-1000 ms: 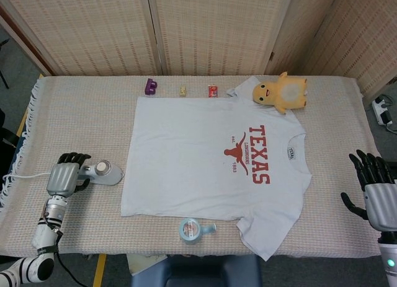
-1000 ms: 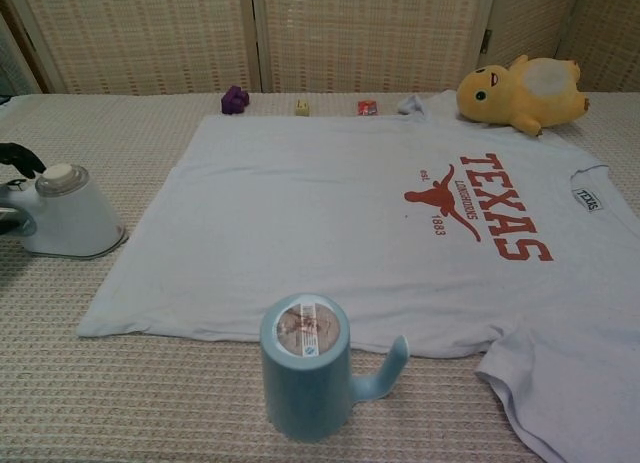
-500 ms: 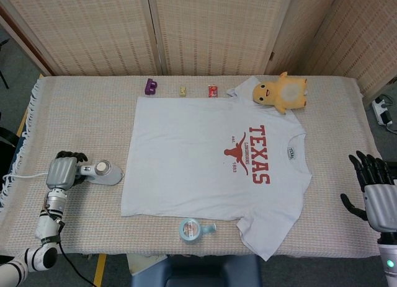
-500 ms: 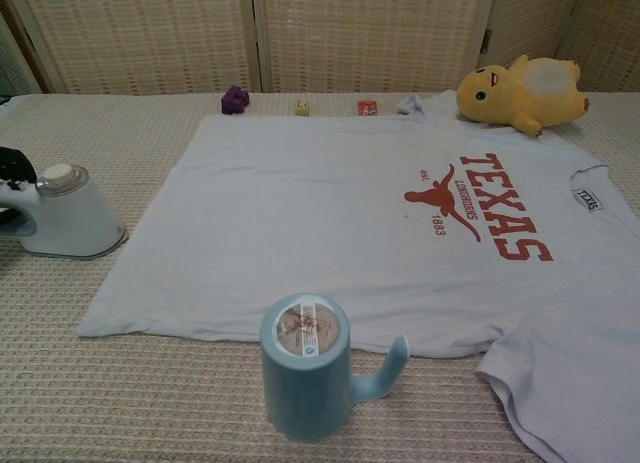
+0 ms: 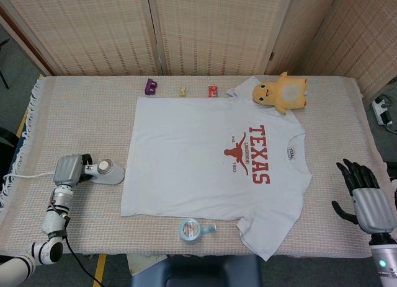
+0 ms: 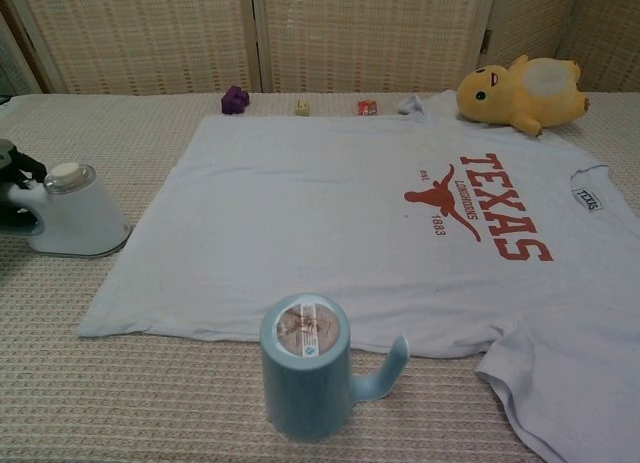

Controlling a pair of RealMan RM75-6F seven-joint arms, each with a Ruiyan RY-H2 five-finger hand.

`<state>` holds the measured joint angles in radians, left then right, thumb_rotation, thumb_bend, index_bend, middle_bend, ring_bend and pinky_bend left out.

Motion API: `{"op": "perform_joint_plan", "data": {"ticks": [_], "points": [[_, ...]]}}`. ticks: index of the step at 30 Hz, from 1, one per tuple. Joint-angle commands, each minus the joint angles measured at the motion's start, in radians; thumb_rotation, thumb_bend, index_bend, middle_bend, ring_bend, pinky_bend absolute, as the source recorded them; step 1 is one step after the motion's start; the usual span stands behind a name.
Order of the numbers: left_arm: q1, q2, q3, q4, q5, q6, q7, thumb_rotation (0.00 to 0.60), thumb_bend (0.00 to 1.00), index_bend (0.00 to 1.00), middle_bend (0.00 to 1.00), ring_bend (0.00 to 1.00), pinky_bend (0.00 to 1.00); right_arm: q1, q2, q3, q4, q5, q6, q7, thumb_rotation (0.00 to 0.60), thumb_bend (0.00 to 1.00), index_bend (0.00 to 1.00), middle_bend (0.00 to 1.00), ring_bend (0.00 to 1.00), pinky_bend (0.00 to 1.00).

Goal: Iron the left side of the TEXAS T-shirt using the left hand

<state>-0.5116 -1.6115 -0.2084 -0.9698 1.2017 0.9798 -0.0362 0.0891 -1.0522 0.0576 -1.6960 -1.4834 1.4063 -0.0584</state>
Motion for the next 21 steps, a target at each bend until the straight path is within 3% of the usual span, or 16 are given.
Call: {"op": "perform_joint_plan", "data": {"ticks": [1, 3, 4, 7, 10, 21], "points": [[-0.006, -0.005, -0.008, 0.014, 0.033, 0.007, -0.127, 0.6, 0.41, 0.92, 0.96, 0.8, 0.74, 0.048, -0.015, -0.03, 0.006, -0.018, -0.095, 0.028, 0.6, 0.26, 0.0, 0.01, 0.0, 0.05], [-0.006, 0.004, -0.009, 0.012, 0.049, 0.014, -0.177, 0.6, 0.42, 0.94, 0.99, 0.83, 0.75, 0.073, -0.019, -0.039, 0.009, -0.036, -0.135, 0.041, 0.6, 0.3, 0.0, 0.01, 0.0, 0.05], [-0.005, 0.008, -0.01, 0.008, 0.054, 0.018, -0.197, 0.6, 0.42, 0.95, 1.0, 0.84, 0.75, 0.085, -0.021, -0.042, 0.008, -0.041, -0.155, 0.053, 0.584, 0.37, 0.0, 0.01, 0.0, 0.05], [0.0, 0.025, -0.015, -0.014, 0.075, 0.041, -0.266, 0.6, 0.43, 0.98, 1.0, 0.87, 0.75, 0.131, -0.023, -0.056, 0.012, -0.082, -0.222, 0.139, 0.448, 0.67, 0.0, 0.01, 0.0, 0.05], [0.003, 0.05, -0.018, -0.048, 0.097, 0.062, -0.322, 0.6, 0.43, 0.99, 1.0, 0.89, 0.76, 0.176, -0.033, -0.069, 0.042, -0.126, -0.276, 0.185, 0.345, 0.88, 0.0, 0.01, 0.0, 0.02], [-0.026, 0.133, -0.07, -0.192, 0.116, 0.137, -0.285, 0.6, 0.45, 0.99, 1.0, 0.88, 0.76, 0.285, -0.157, -0.125, 0.168, -0.192, -0.425, 0.27, 0.314, 0.96, 0.0, 0.01, 0.0, 0.0]]}}
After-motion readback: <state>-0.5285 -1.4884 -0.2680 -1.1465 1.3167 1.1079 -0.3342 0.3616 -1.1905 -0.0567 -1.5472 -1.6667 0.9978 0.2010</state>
